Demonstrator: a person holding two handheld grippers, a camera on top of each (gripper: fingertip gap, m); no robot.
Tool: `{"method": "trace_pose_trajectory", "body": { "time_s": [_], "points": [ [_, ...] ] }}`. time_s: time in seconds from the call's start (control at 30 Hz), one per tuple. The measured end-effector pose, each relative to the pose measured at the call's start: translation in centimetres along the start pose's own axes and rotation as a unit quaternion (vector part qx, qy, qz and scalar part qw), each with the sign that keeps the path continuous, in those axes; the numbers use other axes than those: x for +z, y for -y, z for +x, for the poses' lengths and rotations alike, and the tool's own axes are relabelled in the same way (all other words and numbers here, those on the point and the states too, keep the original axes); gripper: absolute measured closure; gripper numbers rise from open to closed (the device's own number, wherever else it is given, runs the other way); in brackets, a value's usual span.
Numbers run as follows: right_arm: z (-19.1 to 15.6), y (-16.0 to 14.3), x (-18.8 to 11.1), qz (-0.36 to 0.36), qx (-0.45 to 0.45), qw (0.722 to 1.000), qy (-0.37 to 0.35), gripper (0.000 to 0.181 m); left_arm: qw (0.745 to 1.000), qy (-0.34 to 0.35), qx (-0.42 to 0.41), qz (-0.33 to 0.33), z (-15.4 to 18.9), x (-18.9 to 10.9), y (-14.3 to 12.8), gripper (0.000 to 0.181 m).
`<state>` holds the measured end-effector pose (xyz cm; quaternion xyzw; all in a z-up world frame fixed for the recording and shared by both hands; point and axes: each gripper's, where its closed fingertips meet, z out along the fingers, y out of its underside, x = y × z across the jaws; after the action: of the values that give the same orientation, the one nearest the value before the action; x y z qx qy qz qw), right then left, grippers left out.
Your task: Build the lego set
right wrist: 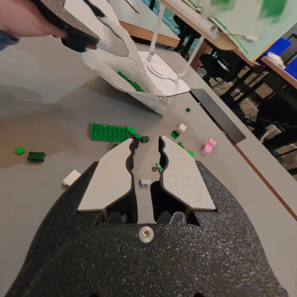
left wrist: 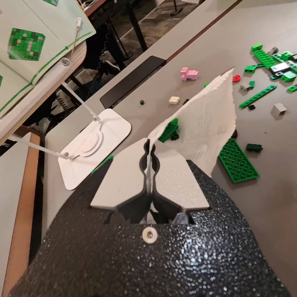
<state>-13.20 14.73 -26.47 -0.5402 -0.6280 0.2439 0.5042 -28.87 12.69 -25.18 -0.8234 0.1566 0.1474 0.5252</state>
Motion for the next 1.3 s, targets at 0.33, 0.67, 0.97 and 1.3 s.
{"method": "trace_pose_trajectory", "body": {
  "time_s": [0.33,0.67,0.97,1.3],
  "points": [
    [3.2,-1.4,-0.4,0.035,-0.043,0.992,-0.117,0.159,0.996,0.071,0.061,0.006,-1.7,-0.5,0.0,0.181],
    [4.5,-1.5,-0.9,0.061,-0.025,0.985,-0.161,0.161,0.985,0.146,0.085,0.036,-7.1,-2.8,-1.6,0.181],
    [2.9,1.3,0.3,0.071,-0.063,0.986,-0.139,0.154,0.981,0.142,0.117,0.054,-8.6,-3.3,-4.8,0.181],
    [2.9,15.1,10.8,0.130,-0.176,0.973,-0.078,0.146,0.982,0.105,0.129,0.085,-5.9,-1.2,-5.5,0.181]
  ]
}}
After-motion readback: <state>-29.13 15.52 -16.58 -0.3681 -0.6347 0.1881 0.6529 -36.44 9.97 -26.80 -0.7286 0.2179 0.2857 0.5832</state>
